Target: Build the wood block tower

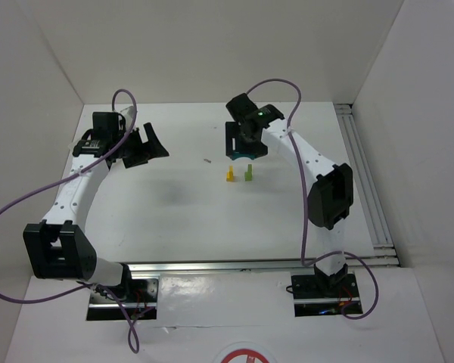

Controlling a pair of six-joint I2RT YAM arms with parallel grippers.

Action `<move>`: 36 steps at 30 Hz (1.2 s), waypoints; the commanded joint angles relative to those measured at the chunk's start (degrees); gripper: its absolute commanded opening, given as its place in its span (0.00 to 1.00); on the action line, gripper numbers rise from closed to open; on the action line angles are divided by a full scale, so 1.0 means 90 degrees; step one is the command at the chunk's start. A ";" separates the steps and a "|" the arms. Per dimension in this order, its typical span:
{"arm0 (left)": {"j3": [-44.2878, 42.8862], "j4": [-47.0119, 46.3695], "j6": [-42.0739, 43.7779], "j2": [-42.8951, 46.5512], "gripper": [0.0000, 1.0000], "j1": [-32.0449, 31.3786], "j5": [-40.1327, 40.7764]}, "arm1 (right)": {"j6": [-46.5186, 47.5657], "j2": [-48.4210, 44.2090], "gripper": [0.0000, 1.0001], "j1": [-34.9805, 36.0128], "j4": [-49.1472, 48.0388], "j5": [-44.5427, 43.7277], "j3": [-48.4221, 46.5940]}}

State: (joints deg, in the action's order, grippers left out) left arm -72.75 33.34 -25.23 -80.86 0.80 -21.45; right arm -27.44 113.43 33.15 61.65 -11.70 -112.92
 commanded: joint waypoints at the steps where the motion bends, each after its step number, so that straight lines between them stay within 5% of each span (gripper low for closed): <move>1: 0.0046 -0.0062 0.0167 0.0205 0.97 -0.0030 0.0001 | -0.0193 0.0111 0.77 0.0096 0.0094 -0.0125 -0.0071; 36: 0.0105 -0.0121 0.0167 0.0088 0.97 -0.0030 0.0059 | -0.0135 0.0590 0.77 0.0272 -0.0277 -0.0311 0.0291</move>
State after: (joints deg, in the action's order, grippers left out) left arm -71.77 33.01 -25.23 -80.84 0.80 -21.08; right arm -28.75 118.72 35.11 60.69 -13.58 -110.87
